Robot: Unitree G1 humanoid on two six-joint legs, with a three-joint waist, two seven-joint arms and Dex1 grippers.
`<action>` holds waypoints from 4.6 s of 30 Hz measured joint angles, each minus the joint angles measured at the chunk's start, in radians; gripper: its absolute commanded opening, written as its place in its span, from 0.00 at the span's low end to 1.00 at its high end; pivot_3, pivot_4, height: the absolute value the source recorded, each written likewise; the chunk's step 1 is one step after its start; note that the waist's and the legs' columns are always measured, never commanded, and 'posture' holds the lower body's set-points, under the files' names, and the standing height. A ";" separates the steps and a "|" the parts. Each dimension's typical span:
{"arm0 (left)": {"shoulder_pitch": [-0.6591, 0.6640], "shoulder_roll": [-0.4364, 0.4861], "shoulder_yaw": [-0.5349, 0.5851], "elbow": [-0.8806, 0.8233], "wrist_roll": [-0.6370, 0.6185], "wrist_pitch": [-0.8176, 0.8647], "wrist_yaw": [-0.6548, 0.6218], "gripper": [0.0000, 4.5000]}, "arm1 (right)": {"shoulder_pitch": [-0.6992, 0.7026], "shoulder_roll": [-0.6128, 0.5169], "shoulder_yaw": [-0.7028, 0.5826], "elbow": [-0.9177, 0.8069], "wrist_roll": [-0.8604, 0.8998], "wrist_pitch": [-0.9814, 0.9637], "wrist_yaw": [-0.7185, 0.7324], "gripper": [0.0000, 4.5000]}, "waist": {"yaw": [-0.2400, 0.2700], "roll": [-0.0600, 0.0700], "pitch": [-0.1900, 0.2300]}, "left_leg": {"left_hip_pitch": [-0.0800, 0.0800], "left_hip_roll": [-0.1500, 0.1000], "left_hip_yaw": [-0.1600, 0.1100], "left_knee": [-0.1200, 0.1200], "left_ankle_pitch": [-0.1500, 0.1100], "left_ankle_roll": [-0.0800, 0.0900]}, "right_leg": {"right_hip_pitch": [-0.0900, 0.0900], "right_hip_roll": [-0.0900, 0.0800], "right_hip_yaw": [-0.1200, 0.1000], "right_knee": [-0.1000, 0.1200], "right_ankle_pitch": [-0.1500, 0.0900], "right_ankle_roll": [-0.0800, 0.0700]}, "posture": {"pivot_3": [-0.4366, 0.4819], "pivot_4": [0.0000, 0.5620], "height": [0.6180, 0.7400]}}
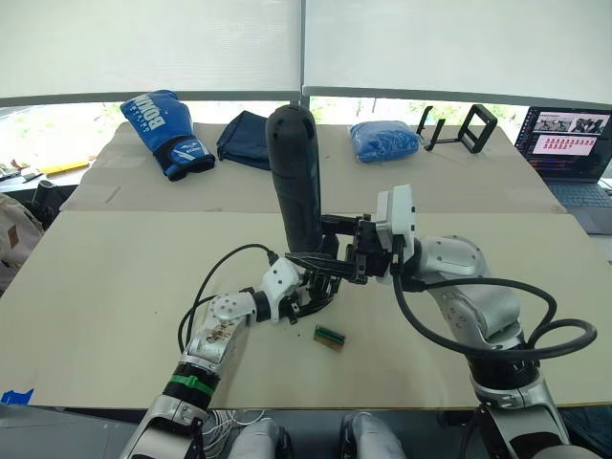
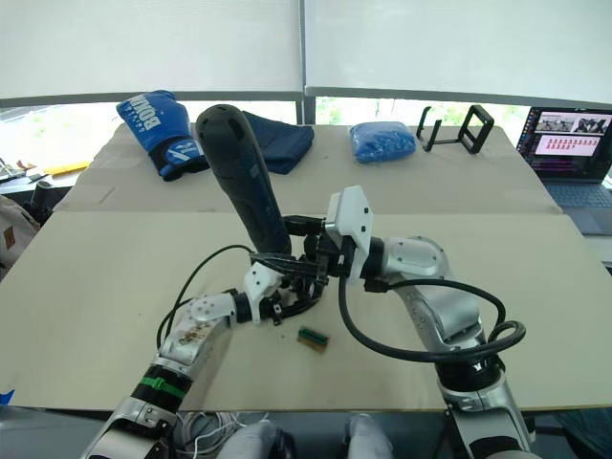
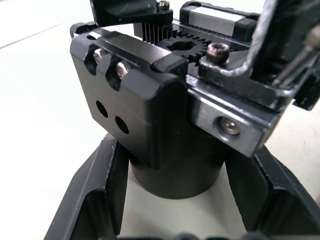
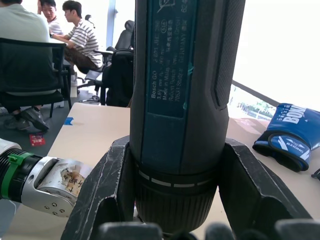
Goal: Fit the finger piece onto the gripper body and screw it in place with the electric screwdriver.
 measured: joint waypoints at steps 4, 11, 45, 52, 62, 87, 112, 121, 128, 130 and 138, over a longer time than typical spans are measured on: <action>0.001 0.000 0.000 -0.001 0.000 0.000 0.000 0.51 | 0.011 0.010 -0.001 0.005 -0.001 -0.001 -0.010 0.43 | 0.000 0.000 0.000 | 0.000 0.000 0.000 0.000 0.000 0.000 | 0.000 0.000 0.000 0.000 0.000 0.000 | 0.48 0.27 1.00; 0.001 0.000 0.000 -0.001 0.001 0.001 0.001 0.51 | 0.017 0.011 -0.003 0.020 -0.003 -0.003 -0.019 0.43 | 0.000 0.000 0.000 | 0.000 0.000 0.000 0.000 0.000 0.000 | 0.000 0.000 0.000 0.000 0.000 0.000 | 0.48 0.27 1.00; 0.006 0.002 0.000 -0.001 0.002 0.003 0.004 0.51 | 0.096 0.056 0.035 0.007 -0.050 -0.065 -0.100 0.43 | -0.001 0.001 -0.001 | 0.005 0.001 0.000 -0.002 0.000 0.000 | 0.003 -0.001 0.001 0.000 0.000 0.000 | 0.48 0.27 1.00; 0.006 0.002 0.000 -0.001 0.002 0.003 0.004 0.51 | 0.102 0.059 0.037 0.006 -0.050 -0.066 -0.122 0.43 | -0.001 0.000 -0.002 | 0.005 0.001 0.000 -0.002 0.000 0.000 | 0.003 -0.001 0.001 0.000 0.000 0.000 | 0.48 0.27 1.00; 0.006 0.000 0.000 -0.001 0.002 0.004 0.005 0.51 | 0.099 0.066 0.038 0.020 -0.050 -0.064 -0.169 0.43 | -0.001 0.000 -0.004 | 0.006 0.001 -0.001 -0.003 0.000 0.000 | 0.004 -0.002 0.001 -0.001 -0.001 0.000 | 0.48 0.27 1.00; -0.008 -0.004 0.003 0.020 0.001 -0.002 0.008 0.51 | 0.056 0.041 0.026 0.016 -0.027 -0.031 -0.135 0.43 | 0.003 0.000 -0.004 | 0.003 0.001 -0.001 -0.003 -0.001 0.000 | 0.002 -0.003 -0.001 -0.001 0.000 0.000 | 0.48 0.27 1.00; -0.034 -0.017 0.020 0.069 -0.006 -0.030 0.001 0.99 | -0.037 -0.090 -0.216 -0.168 0.348 0.087 -0.072 0.43 | 0.006 -0.001 -0.003 | -0.001 -0.001 -0.003 -0.002 -0.001 0.003 | 0.001 -0.012 -0.005 -0.003 0.000 0.000 | 0.48 0.27 1.00; 0.105 0.263 0.145 -0.028 -0.187 -0.002 -0.273 0.99 | 0.057 -0.622 -0.564 -0.087 0.708 0.459 -0.083 0.43 | -0.018 0.000 -0.001 | -0.004 0.001 -0.003 -0.007 0.000 0.001 | -0.005 -0.011 -0.003 -0.005 0.000 -0.002 | 0.48 0.27 1.00; 0.155 0.422 0.261 -0.028 -0.307 -0.021 -0.499 0.99 | 0.341 -1.033 -0.525 0.184 0.466 0.720 0.004 0.43 | -0.001 0.002 0.000 | -0.018 -0.001 -0.001 -0.002 0.000 0.005 | -0.015 -0.014 -0.002 -0.011 0.003 0.000 | 0.48 0.27 1.00; 0.119 0.438 0.276 -0.028 -0.327 -0.019 -0.533 0.99 | 0.352 -1.105 -0.406 0.207 0.384 0.732 0.030 0.43 | 0.000 0.003 0.001 | -0.018 -0.001 -0.001 -0.002 -0.001 0.005 | -0.015 -0.014 -0.002 -0.011 0.004 0.002 | 0.48 0.27 1.00; 0.072 0.471 0.307 -0.023 -0.357 -0.015 -0.573 0.99 | 0.112 -1.020 -0.020 0.355 0.147 0.795 0.058 0.43 | -0.013 0.005 0.002 | -0.019 0.000 0.001 -0.003 0.000 0.003 | -0.016 -0.010 -0.003 -0.012 0.004 0.003 | 0.48 0.27 1.00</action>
